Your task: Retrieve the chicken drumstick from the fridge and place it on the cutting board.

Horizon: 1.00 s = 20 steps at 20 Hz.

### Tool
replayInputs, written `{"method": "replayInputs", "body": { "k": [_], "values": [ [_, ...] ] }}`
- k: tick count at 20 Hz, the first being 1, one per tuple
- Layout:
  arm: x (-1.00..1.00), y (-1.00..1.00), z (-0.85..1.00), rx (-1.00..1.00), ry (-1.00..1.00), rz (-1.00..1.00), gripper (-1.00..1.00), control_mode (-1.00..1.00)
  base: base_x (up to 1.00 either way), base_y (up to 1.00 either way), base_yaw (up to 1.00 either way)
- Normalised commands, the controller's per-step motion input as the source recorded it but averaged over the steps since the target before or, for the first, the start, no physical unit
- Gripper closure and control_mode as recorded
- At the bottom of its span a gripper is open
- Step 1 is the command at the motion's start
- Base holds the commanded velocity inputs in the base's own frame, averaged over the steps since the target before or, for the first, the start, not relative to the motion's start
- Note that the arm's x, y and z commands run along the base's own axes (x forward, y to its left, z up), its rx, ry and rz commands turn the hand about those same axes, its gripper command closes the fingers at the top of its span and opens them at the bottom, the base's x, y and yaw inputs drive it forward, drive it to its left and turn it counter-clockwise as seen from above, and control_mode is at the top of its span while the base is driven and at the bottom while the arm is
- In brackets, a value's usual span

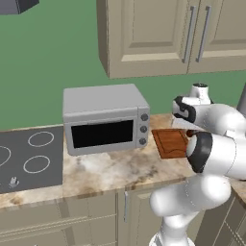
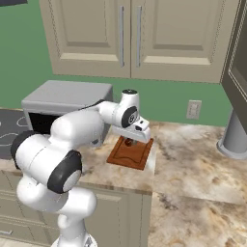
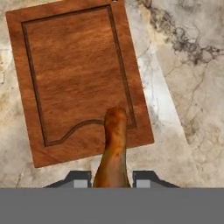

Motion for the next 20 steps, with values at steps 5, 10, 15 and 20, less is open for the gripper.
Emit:
{"method": "replayInputs", "body": {
  "k": [5,10,15,20],
  "values": [
    [0.73,0.04,-0.35,0.01,0.0,0.0,1.0,-1.0,0.0,0.0,0.0],
    [0.51,0.0,-0.62,0.02,0.01,0.04,1.0,-1.0,0.0,0.0,0.0],
    [0.09,0.0,-0.62,0.01,0.0,0.04,1.0,-1.0,0.0,0.0,0.0],
    [0.01,0.01,-0.55,0.01,0.01,0.04,1.0,-1.0,0.0,0.0,0.0]
  ]
}}
